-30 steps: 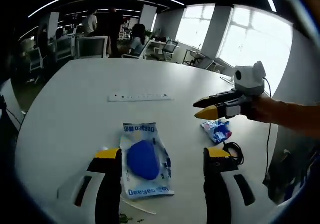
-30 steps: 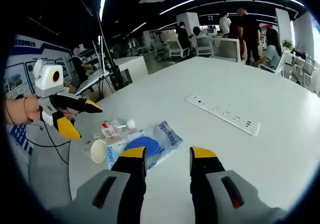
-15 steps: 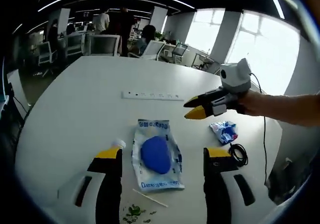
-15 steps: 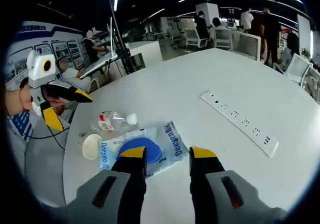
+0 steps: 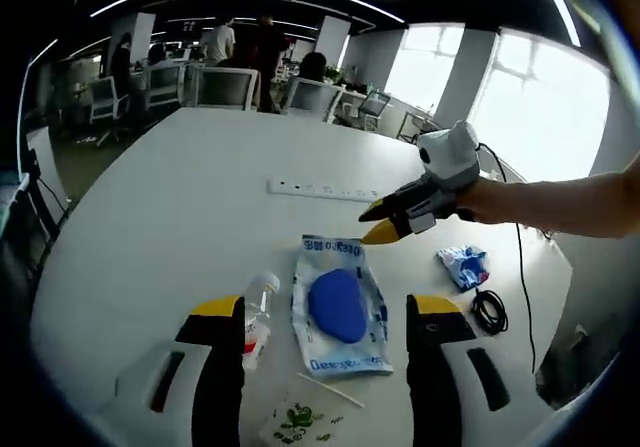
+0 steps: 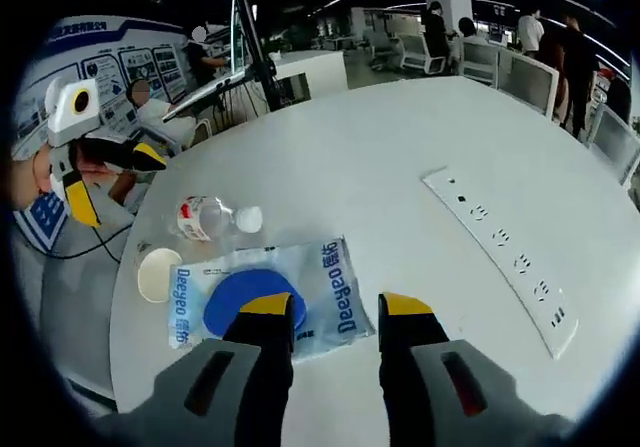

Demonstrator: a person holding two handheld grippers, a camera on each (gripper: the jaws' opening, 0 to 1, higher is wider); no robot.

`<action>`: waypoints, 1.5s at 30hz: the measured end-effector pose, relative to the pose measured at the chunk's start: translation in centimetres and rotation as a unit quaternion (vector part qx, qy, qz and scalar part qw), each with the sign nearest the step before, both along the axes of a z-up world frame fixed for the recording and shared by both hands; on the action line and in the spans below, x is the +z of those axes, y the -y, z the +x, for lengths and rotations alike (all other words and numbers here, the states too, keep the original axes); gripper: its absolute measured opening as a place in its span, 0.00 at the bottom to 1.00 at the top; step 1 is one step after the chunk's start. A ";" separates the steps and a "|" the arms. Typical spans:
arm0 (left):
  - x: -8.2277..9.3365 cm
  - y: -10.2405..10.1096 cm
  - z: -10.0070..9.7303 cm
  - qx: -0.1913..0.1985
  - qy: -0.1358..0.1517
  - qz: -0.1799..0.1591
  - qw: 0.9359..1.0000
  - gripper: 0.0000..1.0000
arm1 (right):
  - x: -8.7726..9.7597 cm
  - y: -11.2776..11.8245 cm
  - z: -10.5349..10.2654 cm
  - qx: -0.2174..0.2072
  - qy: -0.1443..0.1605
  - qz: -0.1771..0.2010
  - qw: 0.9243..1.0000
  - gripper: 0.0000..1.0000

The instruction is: Arrange the tabletop items into an orderly group along one side of the table until the central work area is clear of visible clutter.

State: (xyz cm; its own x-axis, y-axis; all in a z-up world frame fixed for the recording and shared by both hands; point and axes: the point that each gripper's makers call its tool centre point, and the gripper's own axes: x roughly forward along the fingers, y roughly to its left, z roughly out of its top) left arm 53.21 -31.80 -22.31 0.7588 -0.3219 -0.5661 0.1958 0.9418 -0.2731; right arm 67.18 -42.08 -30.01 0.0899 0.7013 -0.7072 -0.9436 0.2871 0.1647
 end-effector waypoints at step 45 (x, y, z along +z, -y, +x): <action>-1.9 -1.4 -0.1 0.021 -0.010 -0.001 1.000 0.61 | -4.4 -0.7 -1.5 0.142 -0.078 -0.061 0.985 0.00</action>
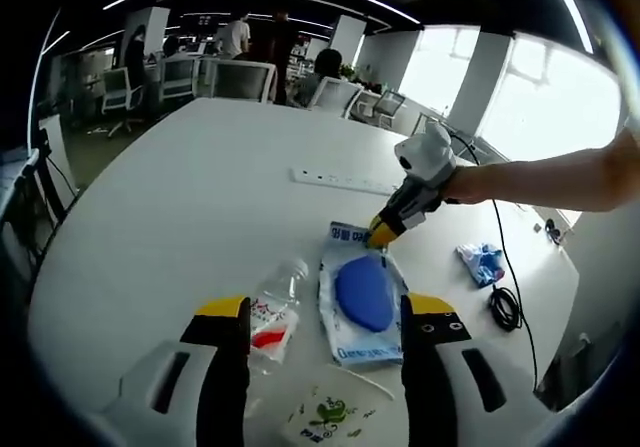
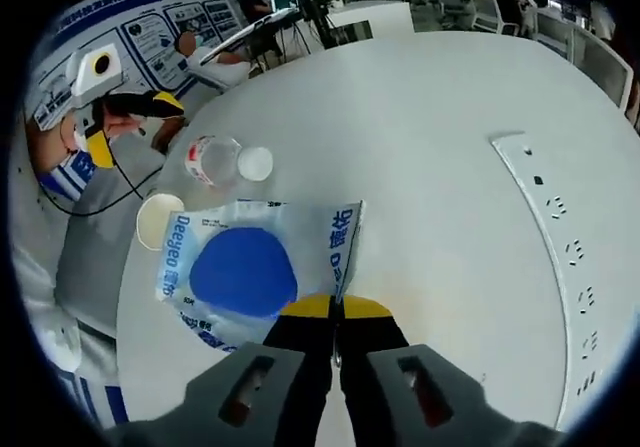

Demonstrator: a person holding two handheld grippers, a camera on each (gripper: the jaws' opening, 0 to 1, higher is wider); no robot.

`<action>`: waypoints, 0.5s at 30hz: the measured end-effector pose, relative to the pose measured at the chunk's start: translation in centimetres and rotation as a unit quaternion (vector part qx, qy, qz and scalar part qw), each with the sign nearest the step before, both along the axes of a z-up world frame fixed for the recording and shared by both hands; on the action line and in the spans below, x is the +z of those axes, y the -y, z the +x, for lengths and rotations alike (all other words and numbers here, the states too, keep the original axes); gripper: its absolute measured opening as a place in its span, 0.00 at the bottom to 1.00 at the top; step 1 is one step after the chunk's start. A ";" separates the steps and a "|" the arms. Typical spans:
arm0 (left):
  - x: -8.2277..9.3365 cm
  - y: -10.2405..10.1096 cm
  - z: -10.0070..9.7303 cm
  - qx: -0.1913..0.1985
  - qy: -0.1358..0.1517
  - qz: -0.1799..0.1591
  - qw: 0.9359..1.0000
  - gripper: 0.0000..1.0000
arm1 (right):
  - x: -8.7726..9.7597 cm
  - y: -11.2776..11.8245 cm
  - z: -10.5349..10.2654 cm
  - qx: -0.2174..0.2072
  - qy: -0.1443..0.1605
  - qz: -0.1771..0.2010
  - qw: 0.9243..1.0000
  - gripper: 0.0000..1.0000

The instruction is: Arrange the tabletop items into an orderly group along one side of the table until the central work area is clear of visible clutter.

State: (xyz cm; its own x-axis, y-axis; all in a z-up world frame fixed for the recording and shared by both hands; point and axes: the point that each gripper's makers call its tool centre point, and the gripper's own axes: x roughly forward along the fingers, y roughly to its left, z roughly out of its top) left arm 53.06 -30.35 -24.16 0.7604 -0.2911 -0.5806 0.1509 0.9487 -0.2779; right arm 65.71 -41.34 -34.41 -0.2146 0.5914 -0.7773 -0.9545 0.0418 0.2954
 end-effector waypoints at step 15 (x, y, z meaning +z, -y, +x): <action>0.2 2.5 0.4 -0.027 -0.003 -0.005 1.000 0.58 | 1.5 2.2 -0.1 -0.055 0.001 0.016 0.998 0.00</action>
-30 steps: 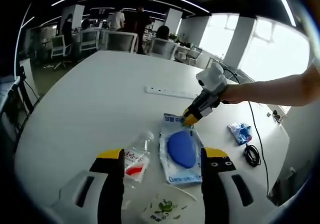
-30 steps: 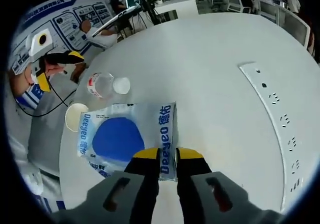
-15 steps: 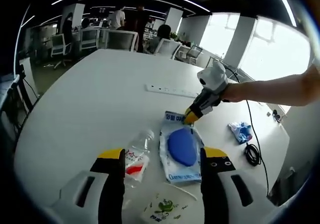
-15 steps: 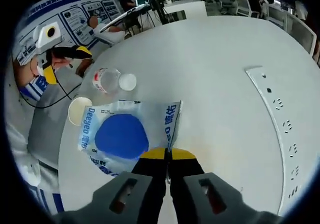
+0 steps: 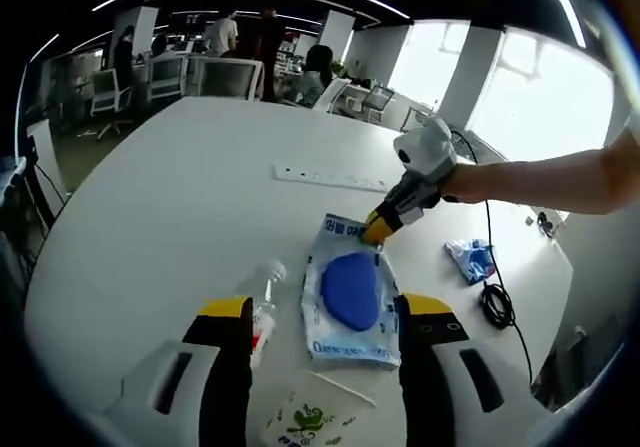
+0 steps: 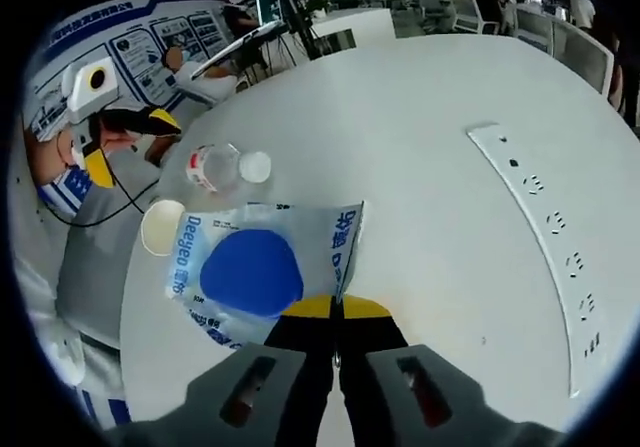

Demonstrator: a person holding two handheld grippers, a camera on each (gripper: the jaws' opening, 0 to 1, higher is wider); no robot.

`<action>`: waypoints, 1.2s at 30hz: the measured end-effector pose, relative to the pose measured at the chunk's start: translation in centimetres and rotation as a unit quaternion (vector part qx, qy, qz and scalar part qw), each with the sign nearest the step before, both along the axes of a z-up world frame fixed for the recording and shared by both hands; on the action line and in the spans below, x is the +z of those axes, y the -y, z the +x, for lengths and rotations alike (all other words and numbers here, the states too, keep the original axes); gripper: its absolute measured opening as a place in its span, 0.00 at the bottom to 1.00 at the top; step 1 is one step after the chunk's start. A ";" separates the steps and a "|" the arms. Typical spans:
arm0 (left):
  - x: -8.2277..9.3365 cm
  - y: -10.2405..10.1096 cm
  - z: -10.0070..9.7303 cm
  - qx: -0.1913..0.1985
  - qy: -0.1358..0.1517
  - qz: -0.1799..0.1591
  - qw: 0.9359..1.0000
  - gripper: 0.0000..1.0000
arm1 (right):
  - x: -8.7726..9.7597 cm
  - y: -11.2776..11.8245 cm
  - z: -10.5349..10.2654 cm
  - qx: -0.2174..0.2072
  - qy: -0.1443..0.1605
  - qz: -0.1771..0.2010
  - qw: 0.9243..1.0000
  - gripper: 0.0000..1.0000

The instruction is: Arrange the tabletop items into an orderly group along one side of the table until the central work area is clear of visible clutter.

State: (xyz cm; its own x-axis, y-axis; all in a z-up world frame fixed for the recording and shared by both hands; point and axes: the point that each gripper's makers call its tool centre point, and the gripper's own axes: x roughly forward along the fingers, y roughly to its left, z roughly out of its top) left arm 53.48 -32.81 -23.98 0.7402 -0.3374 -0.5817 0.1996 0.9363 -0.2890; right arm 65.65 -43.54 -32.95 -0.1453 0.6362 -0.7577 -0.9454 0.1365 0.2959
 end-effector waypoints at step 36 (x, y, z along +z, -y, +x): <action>-4.0 7.0 -0.2 0.041 -0.141 -0.058 0.987 0.52 | 1.6 4.0 0.5 -0.091 0.019 0.039 0.995 0.00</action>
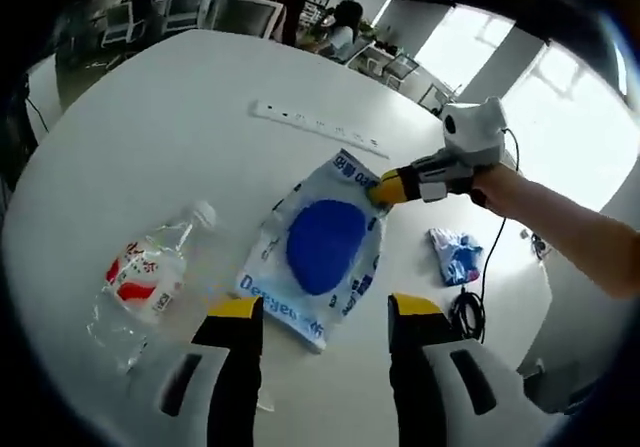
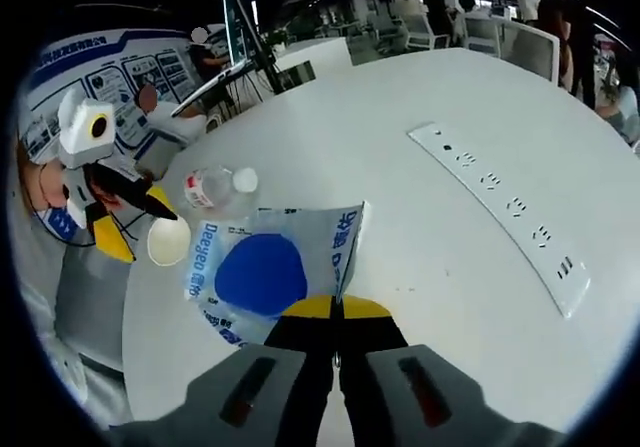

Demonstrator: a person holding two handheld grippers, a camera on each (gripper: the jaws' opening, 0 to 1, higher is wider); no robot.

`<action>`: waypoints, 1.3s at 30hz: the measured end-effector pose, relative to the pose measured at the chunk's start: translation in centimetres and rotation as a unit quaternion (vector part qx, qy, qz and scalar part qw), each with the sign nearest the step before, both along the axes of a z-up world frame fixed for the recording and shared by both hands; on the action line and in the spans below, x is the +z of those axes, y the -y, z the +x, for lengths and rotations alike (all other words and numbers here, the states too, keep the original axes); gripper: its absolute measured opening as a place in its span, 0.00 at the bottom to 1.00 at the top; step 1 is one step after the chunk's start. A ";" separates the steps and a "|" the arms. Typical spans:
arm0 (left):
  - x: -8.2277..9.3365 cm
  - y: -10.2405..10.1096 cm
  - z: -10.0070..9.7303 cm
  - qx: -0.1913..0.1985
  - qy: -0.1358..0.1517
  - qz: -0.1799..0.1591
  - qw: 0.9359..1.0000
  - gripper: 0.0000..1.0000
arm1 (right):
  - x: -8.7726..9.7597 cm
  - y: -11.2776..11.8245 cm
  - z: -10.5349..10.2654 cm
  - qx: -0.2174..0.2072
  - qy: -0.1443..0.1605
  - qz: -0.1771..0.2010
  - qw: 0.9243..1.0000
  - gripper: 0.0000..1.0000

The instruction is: Arrange the tabletop items into an orderly group along one side of the table until the central work area is clear of visible clutter.

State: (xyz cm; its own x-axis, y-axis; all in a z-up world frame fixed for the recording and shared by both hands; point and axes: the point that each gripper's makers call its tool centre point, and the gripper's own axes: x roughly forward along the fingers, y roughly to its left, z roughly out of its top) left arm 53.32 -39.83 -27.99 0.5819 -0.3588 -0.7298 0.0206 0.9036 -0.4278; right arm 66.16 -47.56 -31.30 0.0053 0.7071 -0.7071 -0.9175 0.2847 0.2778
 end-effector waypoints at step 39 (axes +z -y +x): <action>-5.5 1.3 -0.3 0.143 -0.074 -0.023 0.987 0.34 | -0.6 1.5 -0.1 -0.021 -0.007 0.030 0.999 0.00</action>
State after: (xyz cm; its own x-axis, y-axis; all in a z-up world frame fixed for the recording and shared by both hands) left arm 53.02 -41.10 -33.46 0.5519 -0.2304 -0.8014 -0.2982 0.8430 -0.4477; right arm 66.04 -49.03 -31.86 0.0262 0.7480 -0.6632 -0.9012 0.3048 0.3083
